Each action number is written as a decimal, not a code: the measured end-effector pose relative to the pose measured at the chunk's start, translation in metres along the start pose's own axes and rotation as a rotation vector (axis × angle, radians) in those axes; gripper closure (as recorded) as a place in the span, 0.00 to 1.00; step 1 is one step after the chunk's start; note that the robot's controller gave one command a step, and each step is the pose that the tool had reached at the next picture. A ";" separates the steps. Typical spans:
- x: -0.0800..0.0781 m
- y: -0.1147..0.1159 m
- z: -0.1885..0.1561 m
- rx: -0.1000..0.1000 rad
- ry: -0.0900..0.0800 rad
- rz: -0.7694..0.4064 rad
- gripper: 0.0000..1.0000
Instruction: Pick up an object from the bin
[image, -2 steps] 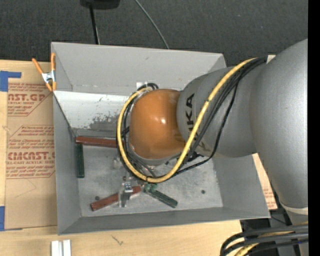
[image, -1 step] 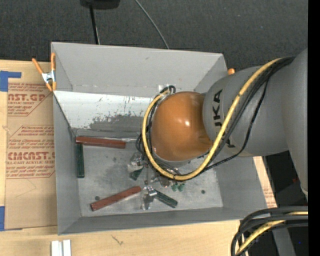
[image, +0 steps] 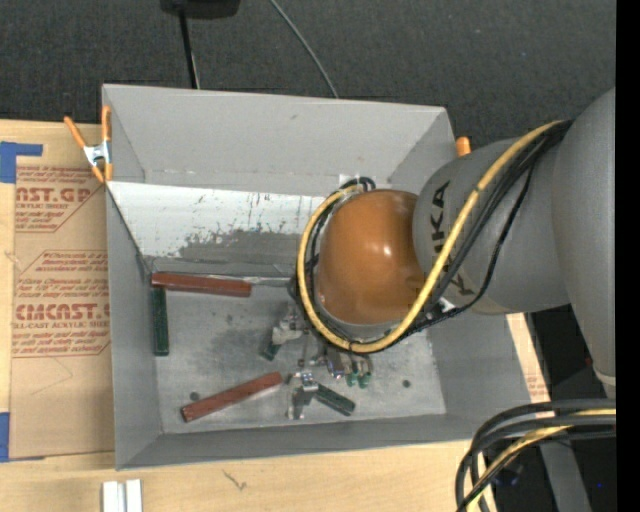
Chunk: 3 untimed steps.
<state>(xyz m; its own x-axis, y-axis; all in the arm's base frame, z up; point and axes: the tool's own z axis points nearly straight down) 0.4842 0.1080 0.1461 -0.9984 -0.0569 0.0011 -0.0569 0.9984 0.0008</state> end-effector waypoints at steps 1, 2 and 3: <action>-0.006 0.039 0.072 -0.001 -0.024 -0.188 0.00; -0.003 0.032 0.070 -0.012 -0.021 -0.087 1.00; -0.003 0.032 0.070 -0.012 -0.021 -0.086 1.00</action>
Offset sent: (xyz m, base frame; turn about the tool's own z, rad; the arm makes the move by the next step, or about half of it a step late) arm -0.0041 0.0247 -0.0761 -0.0819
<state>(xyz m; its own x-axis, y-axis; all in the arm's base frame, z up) 0.4848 0.1405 0.0759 -0.9896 -0.1427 -0.0209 -0.1429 0.9897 0.0120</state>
